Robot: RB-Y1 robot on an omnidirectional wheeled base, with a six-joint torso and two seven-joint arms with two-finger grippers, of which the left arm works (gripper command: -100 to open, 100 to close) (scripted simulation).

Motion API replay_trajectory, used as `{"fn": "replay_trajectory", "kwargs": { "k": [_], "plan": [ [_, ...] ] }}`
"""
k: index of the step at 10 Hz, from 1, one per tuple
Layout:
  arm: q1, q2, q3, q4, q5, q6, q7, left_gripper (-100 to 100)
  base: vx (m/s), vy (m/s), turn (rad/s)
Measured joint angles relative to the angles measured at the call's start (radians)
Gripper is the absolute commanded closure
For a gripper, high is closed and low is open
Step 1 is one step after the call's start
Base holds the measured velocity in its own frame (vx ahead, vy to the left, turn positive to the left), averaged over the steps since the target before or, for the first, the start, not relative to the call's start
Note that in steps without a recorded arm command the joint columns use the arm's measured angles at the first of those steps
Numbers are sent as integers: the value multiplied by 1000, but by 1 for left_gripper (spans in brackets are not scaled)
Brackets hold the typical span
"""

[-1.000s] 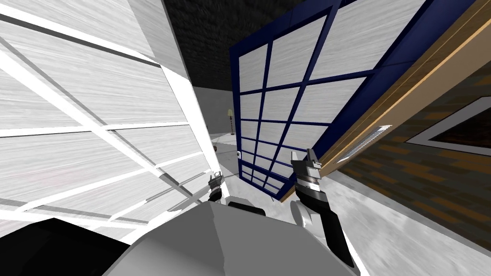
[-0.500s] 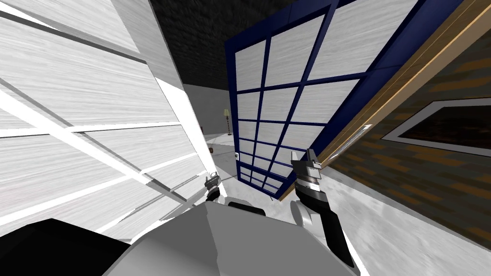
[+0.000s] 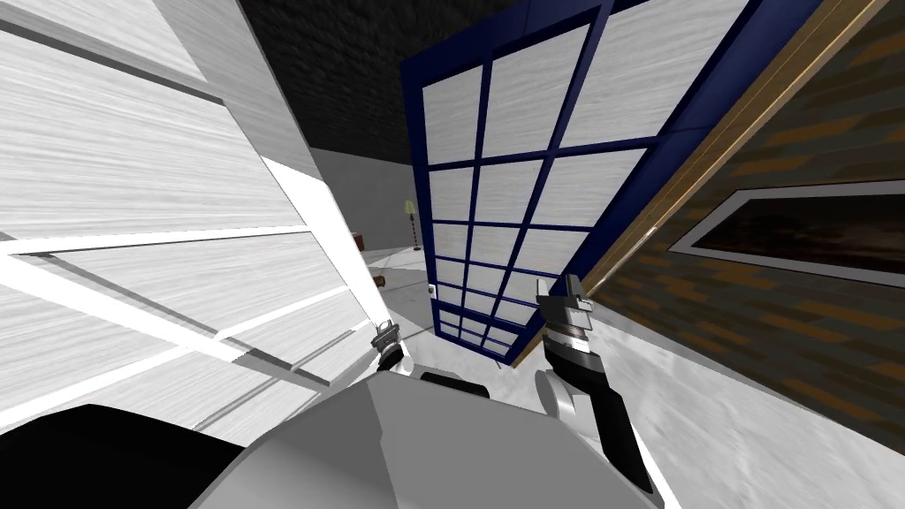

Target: Push the door open

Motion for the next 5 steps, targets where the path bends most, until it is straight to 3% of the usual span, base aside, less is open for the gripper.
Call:
{"fn": "replay_trajectory", "kwargs": {
  "k": [1, 2, 3, 5],
  "plan": [
    [-1, -1, 23, 5, 12, -5, -2, 100, 55, 64, -176],
    [4, -15, 46, -6, 22, -11, -15, 100, 54, 66, -190],
    [-9, -16, 69, 15, 33, -23, -16, 100, 63, 53, -163],
    [-9, -24, 112, 8, 54, -27, -28, 100, 50, 46, -153]
  ]
}}
